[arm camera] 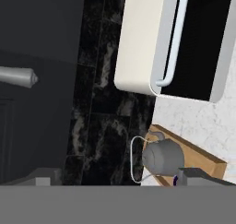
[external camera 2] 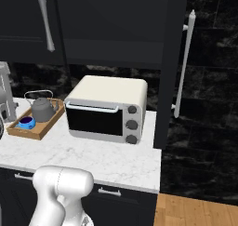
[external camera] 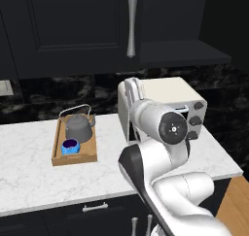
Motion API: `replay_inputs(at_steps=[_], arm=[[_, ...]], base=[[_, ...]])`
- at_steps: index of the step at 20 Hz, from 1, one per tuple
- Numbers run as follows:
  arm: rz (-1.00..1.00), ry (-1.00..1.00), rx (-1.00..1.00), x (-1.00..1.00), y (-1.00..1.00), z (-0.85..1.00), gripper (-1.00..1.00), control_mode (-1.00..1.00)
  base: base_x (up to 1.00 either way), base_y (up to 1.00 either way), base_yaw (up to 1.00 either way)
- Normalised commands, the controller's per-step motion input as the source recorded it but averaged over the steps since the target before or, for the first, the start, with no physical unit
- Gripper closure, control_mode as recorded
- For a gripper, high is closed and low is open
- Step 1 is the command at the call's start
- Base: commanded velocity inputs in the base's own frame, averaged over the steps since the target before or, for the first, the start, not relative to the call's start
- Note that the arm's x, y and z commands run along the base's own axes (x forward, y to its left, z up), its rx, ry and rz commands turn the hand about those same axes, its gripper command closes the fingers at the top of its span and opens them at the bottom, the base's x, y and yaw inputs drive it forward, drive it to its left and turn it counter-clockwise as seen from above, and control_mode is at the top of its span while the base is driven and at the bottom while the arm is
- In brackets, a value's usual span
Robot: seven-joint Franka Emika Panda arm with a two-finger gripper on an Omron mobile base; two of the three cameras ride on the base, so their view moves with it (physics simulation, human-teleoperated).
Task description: Pick the kettle from the counter and place it on the tray. Then pick the mug from the cabinet and place it on the tray. Then close the cabinet doors.
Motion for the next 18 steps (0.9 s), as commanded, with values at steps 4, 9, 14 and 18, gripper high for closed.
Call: replay_inputs(at_steps=[4,9,14,18], arm=[[0.00,-0.09,0.02,-0.12,-0.56,-0.35,-1.00,-1.00],[0.00,-0.07,0.01,0.00,-0.45,-0.35,-1.00,-1.00],[0.00,-0.07,0.05,0.00,-0.48,-0.30,-1.00,-1.00],[0.00,-0.10,0.06,-0.03,-0.44,-0.27,-1.00,-1.00]], base=[[0.00,0.00,0.00],[0.00,0.00,0.00],[0.00,0.00,0.00],[0.00,0.00,0.00]])
